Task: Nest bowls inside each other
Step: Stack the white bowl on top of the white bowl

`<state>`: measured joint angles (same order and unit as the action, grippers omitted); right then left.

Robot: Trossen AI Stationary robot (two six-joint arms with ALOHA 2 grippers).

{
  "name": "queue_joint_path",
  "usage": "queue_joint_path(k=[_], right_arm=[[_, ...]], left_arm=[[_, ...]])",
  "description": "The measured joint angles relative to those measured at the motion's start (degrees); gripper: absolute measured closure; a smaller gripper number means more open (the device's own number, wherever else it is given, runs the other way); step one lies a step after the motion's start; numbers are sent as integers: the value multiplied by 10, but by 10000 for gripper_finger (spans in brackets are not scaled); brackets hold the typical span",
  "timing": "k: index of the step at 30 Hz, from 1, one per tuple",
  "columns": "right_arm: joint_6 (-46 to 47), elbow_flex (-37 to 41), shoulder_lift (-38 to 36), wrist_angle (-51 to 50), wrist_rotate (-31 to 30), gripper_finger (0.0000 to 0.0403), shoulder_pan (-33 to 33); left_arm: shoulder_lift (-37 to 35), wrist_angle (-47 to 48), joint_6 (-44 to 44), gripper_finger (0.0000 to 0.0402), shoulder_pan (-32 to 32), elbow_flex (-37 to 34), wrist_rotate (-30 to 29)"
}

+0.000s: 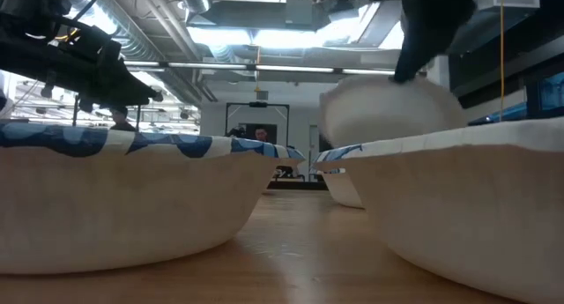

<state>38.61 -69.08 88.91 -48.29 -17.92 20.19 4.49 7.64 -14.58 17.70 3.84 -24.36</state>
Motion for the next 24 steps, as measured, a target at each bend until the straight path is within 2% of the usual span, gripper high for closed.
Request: queue_joint_path(k=[5, 12, 15, 24], right_arm=[[17, 48, 0, 38, 16, 382, 1], [72, 81, 0, 53, 16, 324, 1], [50, 81, 0, 73, 15, 308, 1], [12, 81, 0, 125, 17, 302, -17]], left_arm=[[0, 0, -18, 232, 0, 0, 11], [0, 0, -19, 232, 0, 0, 24], [0, 0, -19, 232, 0, 0, 24], [0, 0, -18, 232, 0, 0, 24]])
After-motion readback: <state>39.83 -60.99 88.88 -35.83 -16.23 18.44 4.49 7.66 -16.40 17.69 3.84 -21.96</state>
